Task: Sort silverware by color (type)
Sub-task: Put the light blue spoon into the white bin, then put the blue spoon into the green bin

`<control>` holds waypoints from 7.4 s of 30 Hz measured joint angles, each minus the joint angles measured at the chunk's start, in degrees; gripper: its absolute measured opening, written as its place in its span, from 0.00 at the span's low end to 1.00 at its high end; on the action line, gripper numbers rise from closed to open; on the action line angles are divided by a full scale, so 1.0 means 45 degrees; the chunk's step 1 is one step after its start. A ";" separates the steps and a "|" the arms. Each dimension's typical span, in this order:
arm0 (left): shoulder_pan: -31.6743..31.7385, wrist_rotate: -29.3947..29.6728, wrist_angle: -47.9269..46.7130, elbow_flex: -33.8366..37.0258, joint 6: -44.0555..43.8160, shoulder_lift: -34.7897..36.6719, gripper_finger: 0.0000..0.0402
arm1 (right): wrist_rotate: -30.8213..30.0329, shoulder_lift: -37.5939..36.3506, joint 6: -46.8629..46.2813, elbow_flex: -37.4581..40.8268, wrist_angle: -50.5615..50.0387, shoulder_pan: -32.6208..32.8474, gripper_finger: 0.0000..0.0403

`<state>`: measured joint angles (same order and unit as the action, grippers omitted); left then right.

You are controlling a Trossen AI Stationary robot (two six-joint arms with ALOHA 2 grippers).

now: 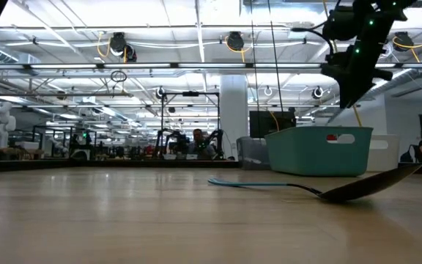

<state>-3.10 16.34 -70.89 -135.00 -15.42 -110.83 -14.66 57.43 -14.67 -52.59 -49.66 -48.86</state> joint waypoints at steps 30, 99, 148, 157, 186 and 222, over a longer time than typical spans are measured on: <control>0.0995 0.0390 -0.0005 0.0000 0.0404 -0.0005 0.57 | -0.0066 0.0215 0.1403 0.2485 0.2488 -0.0563 0.16; 0.0812 0.0166 -0.0018 0.0004 0.0307 -0.0011 0.57 | -0.0373 0.2296 0.1649 0.2417 0.1626 -0.0500 0.44; -0.3817 -0.1501 0.0285 0.0058 0.1185 -0.2703 0.57 | 0.2293 -0.1380 -0.9623 -0.0633 0.0386 1.2155 0.48; -0.3890 -0.1729 0.0131 0.0068 0.4308 -0.3050 0.57 | 0.1931 -0.1515 -0.8681 -0.0633 0.0223 1.4025 0.48; -0.3003 -0.3623 0.1538 0.0058 0.6850 -0.7096 0.57 | 0.1605 -0.2128 -0.6770 -0.0633 -0.1556 1.6923 0.48; -0.2904 -0.4172 0.1674 0.0039 0.8655 -0.8332 0.33 | 0.1251 -0.2428 -0.5962 -0.0633 -0.2021 1.6918 0.48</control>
<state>-16.16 -2.44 -63.36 -134.82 23.52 -148.32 -9.03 46.50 -41.50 -55.44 -58.76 27.27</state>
